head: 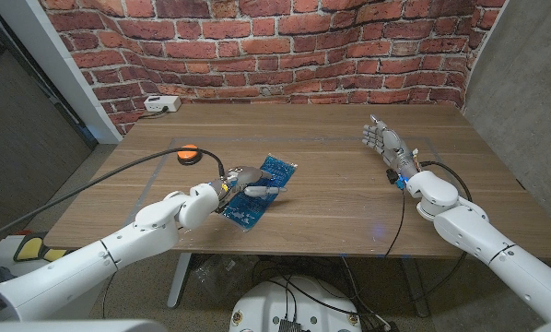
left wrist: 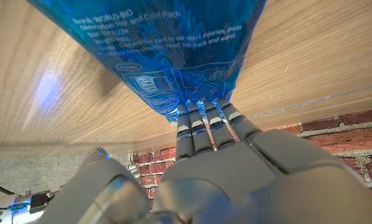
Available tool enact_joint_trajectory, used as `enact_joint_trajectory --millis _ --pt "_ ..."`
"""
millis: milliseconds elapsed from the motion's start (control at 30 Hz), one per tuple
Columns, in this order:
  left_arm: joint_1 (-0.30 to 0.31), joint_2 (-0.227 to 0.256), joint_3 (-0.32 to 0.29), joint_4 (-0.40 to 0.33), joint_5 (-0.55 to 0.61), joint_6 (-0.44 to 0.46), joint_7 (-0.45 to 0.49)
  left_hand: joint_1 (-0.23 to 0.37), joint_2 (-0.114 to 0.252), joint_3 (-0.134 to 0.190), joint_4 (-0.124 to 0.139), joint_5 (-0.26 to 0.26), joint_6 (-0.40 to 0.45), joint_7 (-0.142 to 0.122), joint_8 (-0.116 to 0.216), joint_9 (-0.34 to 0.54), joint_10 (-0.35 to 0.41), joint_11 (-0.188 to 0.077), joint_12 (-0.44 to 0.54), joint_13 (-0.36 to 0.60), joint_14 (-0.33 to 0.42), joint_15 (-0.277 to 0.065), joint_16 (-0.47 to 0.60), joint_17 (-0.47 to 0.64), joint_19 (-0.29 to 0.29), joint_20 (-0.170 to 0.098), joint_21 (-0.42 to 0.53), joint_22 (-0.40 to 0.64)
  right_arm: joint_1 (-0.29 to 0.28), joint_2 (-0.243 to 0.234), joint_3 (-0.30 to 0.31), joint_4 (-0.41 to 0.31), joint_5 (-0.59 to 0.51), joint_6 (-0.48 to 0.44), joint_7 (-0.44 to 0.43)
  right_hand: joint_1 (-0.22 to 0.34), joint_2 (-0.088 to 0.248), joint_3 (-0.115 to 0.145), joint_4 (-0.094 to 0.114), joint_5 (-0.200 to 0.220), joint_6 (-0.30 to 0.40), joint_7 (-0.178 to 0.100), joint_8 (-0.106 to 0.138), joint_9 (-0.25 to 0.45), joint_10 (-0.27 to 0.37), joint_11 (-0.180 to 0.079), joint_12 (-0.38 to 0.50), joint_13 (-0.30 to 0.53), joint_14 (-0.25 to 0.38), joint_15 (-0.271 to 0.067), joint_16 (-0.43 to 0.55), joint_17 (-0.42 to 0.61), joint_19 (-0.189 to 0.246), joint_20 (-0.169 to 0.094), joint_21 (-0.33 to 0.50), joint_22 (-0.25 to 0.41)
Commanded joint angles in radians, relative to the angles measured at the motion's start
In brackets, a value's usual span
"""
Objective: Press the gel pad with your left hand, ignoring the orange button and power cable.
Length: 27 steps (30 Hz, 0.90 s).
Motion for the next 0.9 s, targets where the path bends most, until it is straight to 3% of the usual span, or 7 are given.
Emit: enact_joint_trajectory --millis 33,900 --pt "-0.018 -0.008 0.026 -0.003 0.04 0.044 -0.047 0.002 0.01 -0.003 0.0 -0.002 0.013 0.005 0.004 0.004 0.01 -0.005 0.0 0.006 0.011 -0.011 0.0 0.002 0.003 0.004 -0.006 0.003 -0.002 -0.001 0.0 0.006 0.006 0.002 0.009 0.0 0.009 -0.002 -0.002 0.005 0.009 0.001 0.002 0.003 0.01 -0.001 0.006 0.005 0.005 0.0 0.004 0.003 0.005 0.001 0.009 0.001" --pt "-0.059 -0.017 0.059 0.014 0.053 0.083 -0.139 -0.001 0.014 -0.01 0.005 -0.004 0.035 0.008 0.005 0.004 0.035 -0.004 0.003 0.006 0.03 -0.007 0.002 0.002 0.01 0.003 -0.007 0.004 0.006 0.004 -0.013 0.002 0.007 -0.024 0.005 0.0 0.01 -0.004 -0.002 0.005 0.013 0.003 0.003 0.003 0.012 -0.001 0.006 0.005 0.008 -0.001 0.004 0.003 0.006 0.002 0.009 0.001"
